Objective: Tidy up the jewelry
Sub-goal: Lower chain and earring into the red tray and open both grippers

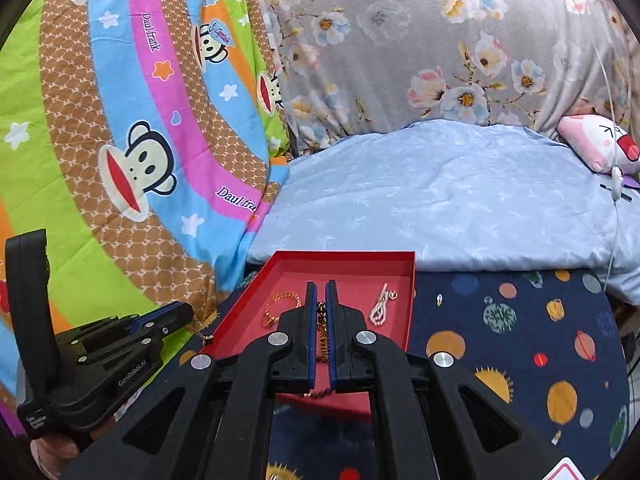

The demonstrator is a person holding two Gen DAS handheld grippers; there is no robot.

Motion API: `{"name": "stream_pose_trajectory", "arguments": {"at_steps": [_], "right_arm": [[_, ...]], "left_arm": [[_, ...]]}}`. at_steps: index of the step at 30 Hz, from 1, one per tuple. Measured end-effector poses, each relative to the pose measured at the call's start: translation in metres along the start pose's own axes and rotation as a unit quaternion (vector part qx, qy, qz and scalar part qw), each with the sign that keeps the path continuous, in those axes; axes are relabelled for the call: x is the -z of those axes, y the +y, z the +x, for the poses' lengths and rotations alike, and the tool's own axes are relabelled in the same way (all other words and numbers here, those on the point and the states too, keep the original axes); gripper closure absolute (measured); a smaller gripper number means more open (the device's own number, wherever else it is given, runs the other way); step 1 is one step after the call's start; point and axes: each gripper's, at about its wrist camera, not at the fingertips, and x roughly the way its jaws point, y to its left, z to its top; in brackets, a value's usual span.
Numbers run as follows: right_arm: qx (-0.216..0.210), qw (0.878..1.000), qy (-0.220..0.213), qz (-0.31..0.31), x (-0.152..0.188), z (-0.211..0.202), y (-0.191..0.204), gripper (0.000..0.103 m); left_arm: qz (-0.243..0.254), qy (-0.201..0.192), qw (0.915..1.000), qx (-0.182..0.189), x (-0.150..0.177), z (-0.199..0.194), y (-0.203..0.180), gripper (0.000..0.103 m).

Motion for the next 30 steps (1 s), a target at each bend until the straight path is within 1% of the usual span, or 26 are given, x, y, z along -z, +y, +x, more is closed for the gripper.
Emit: {"name": "stream_pose_trajectory", "arguments": {"at_steps": [4, 10, 13, 16, 18, 19, 20, 21, 22, 24, 26, 30], "right_arm": [[0.001, 1.0, 0.016, 0.007, -0.006, 0.034, -0.007, 0.099], [-0.001, 0.999, 0.045, 0.023, 0.001, 0.069, -0.021, 0.099], [0.002, 0.998, 0.057, 0.027, 0.004, 0.082, -0.027, 0.099], [0.002, 0.998, 0.063, 0.02, 0.005, 0.091, -0.027, 0.099], [0.001, 0.998, 0.062, 0.015, 0.006, 0.094, -0.026, 0.096], [0.001, 0.998, 0.062, 0.013, 0.006, 0.094, -0.025, 0.09], [0.001, 0.998, 0.06, 0.014, 0.007, 0.093, -0.025, 0.085], [0.001, 0.998, 0.058, 0.015, 0.007, 0.091, -0.025, 0.083], [0.0, 0.998, 0.056, 0.017, 0.008, 0.088, -0.025, 0.082], [-0.003, 0.998, 0.051, 0.024, 0.01, 0.079, -0.027, 0.082], [-0.008, 0.998, 0.048, 0.032, 0.015, 0.067, -0.028, 0.081], [-0.02, 0.998, 0.05, 0.044, 0.031, 0.041, -0.026, 0.081]], "left_arm": [[-0.005, 0.01, 0.9999, -0.002, -0.012, 0.032, 0.001, 0.097], [-0.013, 0.034, 0.9993, -0.001, -0.016, 0.071, 0.005, 0.097], [-0.012, 0.043, 0.999, -0.006, -0.015, 0.084, 0.005, 0.097], [-0.016, 0.043, 0.9989, -0.009, -0.014, 0.092, 0.006, 0.097], [-0.02, 0.037, 0.9991, -0.01, -0.013, 0.094, 0.007, 0.095], [-0.024, 0.035, 0.9989, -0.019, -0.013, 0.095, 0.007, 0.084], [-0.026, 0.034, 0.9988, -0.024, -0.013, 0.095, 0.008, 0.059], [-0.031, 0.03, 0.9985, -0.034, -0.013, 0.093, 0.009, 0.047], [-0.035, 0.023, 0.9982, -0.042, -0.013, 0.09, 0.01, 0.039], [-0.029, 0.013, 0.9981, -0.052, -0.011, 0.083, 0.01, 0.039], [-0.024, 0.012, 0.998, -0.057, -0.009, 0.076, 0.01, 0.039], [-0.019, 0.015, 0.9982, -0.054, 0.004, 0.057, 0.009, 0.039]]}}
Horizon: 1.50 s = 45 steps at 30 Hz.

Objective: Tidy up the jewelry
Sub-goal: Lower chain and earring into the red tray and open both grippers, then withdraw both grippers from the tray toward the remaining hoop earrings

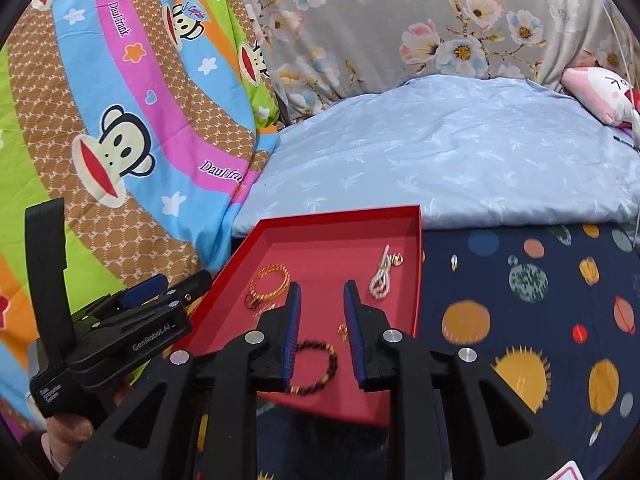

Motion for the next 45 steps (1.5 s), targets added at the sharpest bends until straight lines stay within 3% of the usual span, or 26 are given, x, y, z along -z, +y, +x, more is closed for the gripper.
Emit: {"name": "stream_pose_trajectory", "arguments": {"at_steps": [6, 17, 23, 25, 31, 40, 45], "right_arm": [[0.005, 1.0, 0.011, 0.001, 0.046, -0.032, 0.01, 0.081], [0.01, 0.998, 0.068, 0.01, 0.141, -0.08, 0.023, 0.081], [0.03, 0.996, 0.085, 0.014, 0.176, -0.09, 0.025, 0.081], [0.03, 0.995, 0.094, 0.019, 0.186, -0.09, 0.024, 0.081], [0.033, 0.995, 0.094, 0.009, 0.195, -0.089, 0.026, 0.076], [0.031, 0.994, 0.107, 0.017, 0.195, -0.083, 0.024, 0.072], [0.03, 0.993, 0.11, 0.014, 0.196, -0.082, 0.025, 0.072]], "left_arm": [[0.001, 0.008, 1.0, -0.002, 0.033, -0.032, 0.003, 0.039], [-0.028, 0.076, 0.9965, 0.016, 0.127, -0.082, 0.013, 0.039], [0.022, 0.079, 0.9963, -0.024, 0.171, -0.099, 0.002, 0.038], [0.03, 0.093, 0.9951, -0.017, 0.181, -0.1, 0.0, 0.038], [0.011, 0.107, 0.9942, -0.003, 0.189, -0.096, 0.005, 0.038], [0.026, 0.114, 0.9931, -0.009, 0.19, -0.09, -0.003, 0.039], [0.024, 0.108, 0.9938, 0.005, 0.189, -0.091, -0.003, 0.056]]}}
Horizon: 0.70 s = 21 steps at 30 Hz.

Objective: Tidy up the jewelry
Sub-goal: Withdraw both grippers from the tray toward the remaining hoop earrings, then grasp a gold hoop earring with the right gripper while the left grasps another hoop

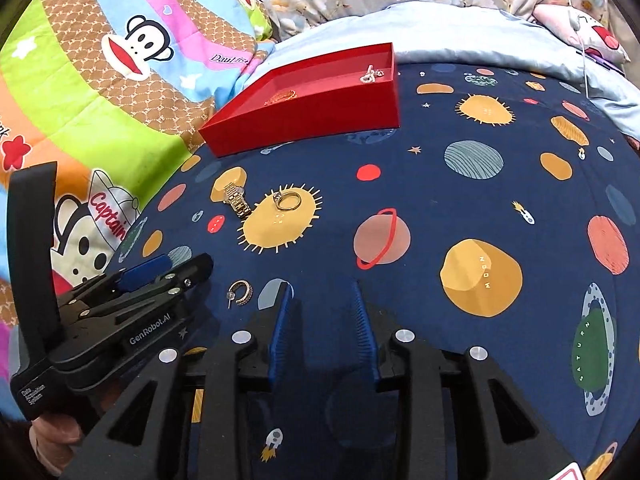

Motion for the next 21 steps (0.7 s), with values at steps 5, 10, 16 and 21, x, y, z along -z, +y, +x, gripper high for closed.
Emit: {"name": "stream_pose_trajectory", "arguments": {"at_steps": [5, 10, 16, 21], "right_arm": [[0.001, 1.0, 0.002, -0.015, 0.0, 0.0, 0.006, 0.071], [-0.013, 1.0, 0.003, -0.029, 0.0, 0.001, 0.016, 0.071], [-0.024, 0.999, 0.015, -0.046, -0.003, 0.013, 0.035, 0.071], [-0.027, 0.997, 0.023, -0.069, -0.002, 0.022, 0.052, 0.071]], "left_arm": [[0.0, -0.004, 0.9998, 0.021, -0.001, -0.001, 0.001, 0.076], [0.004, -0.002, 0.9992, 0.041, 0.0, -0.003, 0.006, 0.087], [0.01, -0.002, 0.9989, 0.045, 0.006, -0.008, 0.014, 0.087], [-0.004, -0.004, 0.9984, 0.056, 0.01, -0.011, 0.023, 0.087]]}}
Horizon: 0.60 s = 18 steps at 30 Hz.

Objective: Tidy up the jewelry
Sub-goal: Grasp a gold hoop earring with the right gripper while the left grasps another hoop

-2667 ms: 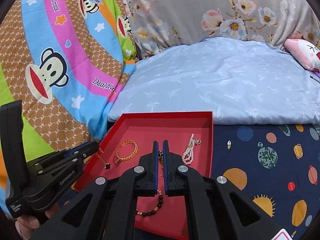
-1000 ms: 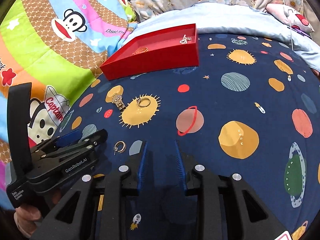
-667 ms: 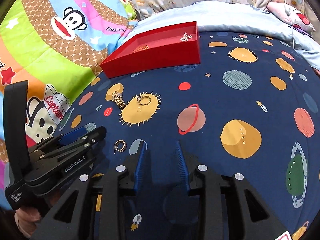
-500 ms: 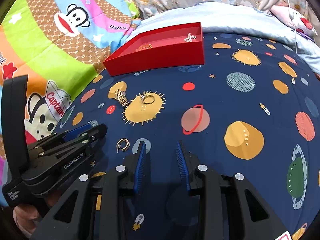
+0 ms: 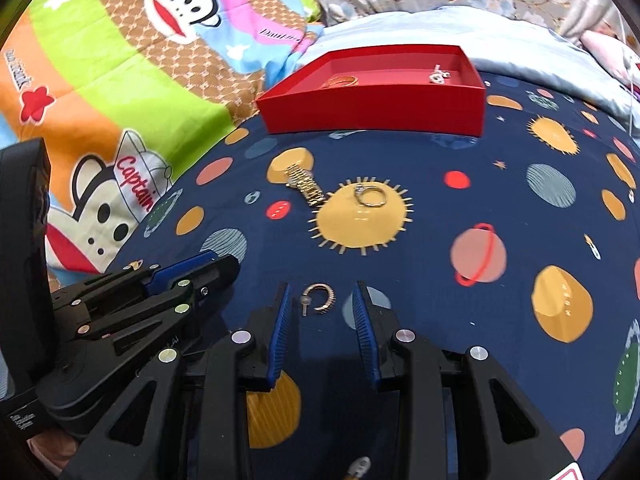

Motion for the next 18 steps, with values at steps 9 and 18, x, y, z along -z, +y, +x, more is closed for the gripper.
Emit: {"name": "stream_pose_trajectory", "arguments": {"at_steps": [9, 18], "right_arm": [[0.019, 1.0, 0.007, -0.004, -0.002, 0.0057, 0.0023, 0.08], [0.022, 1.0, 0.004, 0.005, -0.0016, 0.0052, -0.0012, 0.086]], "left_arm": [[-0.001, 0.0, 1.0, 0.0, 0.0007, 0.0001, -0.0014, 0.087], [0.001, 0.0, 1.0, -0.002, 0.0003, 0.0004, -0.0014, 0.086]]}}
